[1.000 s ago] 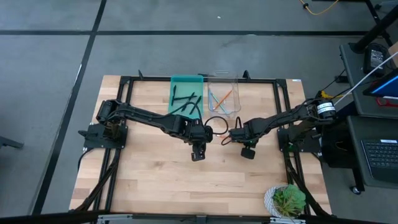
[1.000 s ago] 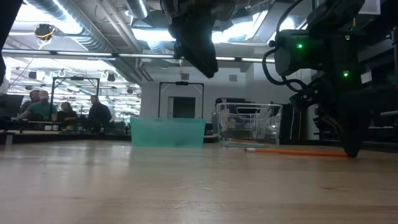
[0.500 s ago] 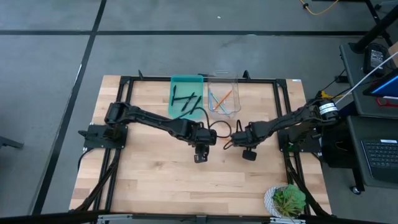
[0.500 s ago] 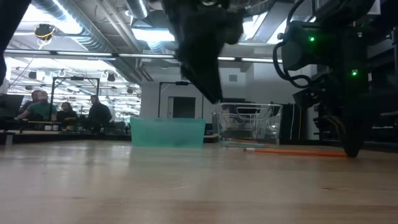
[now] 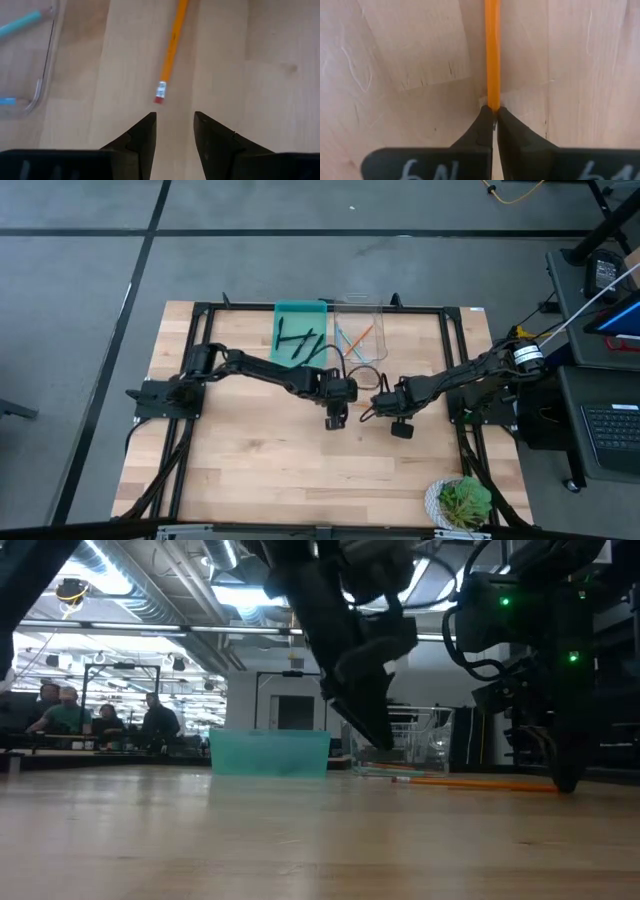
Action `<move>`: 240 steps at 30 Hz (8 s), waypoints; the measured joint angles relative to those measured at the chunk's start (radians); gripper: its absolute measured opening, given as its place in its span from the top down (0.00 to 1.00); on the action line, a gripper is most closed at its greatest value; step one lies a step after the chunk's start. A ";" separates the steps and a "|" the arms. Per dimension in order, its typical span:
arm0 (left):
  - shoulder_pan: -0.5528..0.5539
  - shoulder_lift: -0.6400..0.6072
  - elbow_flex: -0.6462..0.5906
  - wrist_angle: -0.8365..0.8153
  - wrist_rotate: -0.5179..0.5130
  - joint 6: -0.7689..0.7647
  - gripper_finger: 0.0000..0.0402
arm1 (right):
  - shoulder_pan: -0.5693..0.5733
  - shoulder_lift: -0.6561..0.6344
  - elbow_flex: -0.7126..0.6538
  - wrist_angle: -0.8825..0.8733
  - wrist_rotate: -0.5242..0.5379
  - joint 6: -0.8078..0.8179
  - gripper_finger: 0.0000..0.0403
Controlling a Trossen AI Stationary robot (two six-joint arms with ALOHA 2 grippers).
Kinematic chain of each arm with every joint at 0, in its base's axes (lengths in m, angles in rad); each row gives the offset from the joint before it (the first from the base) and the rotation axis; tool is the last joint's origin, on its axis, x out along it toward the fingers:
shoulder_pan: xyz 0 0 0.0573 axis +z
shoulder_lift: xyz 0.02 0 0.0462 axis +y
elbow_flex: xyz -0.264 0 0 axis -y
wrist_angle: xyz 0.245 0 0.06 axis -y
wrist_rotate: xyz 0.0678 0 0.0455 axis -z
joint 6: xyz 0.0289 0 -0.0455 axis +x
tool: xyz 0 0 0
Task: Sort pens & pencils
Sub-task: Put the yellow pencil into the transparent bin, then return to Home Position
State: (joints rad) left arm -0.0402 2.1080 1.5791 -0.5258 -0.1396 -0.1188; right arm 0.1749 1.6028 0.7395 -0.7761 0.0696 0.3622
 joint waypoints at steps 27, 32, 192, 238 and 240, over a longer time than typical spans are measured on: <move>0.068 0.131 0.004 0.172 0.098 0.103 0.69 | 0.000 0.000 0.000 -0.001 0.008 -0.002 0.98; 0.070 0.132 0.004 0.167 0.103 0.109 0.73 | 0.000 0.000 0.000 -0.002 0.008 -0.002 0.98; 0.160 -0.218 0.702 -0.662 -0.002 -0.190 0.75 | 0.048 -0.717 0.462 0.090 -0.036 -0.225 0.77; 0.246 -1.037 -0.213 -0.040 -0.048 -0.085 0.75 | -0.231 -0.739 0.527 0.164 -0.097 -0.267 0.77; 0.255 -1.092 -0.290 0.019 -0.040 -0.084 0.75 | -0.231 -0.762 0.466 0.205 -0.098 -0.270 0.77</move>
State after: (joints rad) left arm 0.2152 1.0164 1.2888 -0.5070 -0.1800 -0.2028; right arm -0.0563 0.8410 1.2050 -0.5708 -0.0280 0.0920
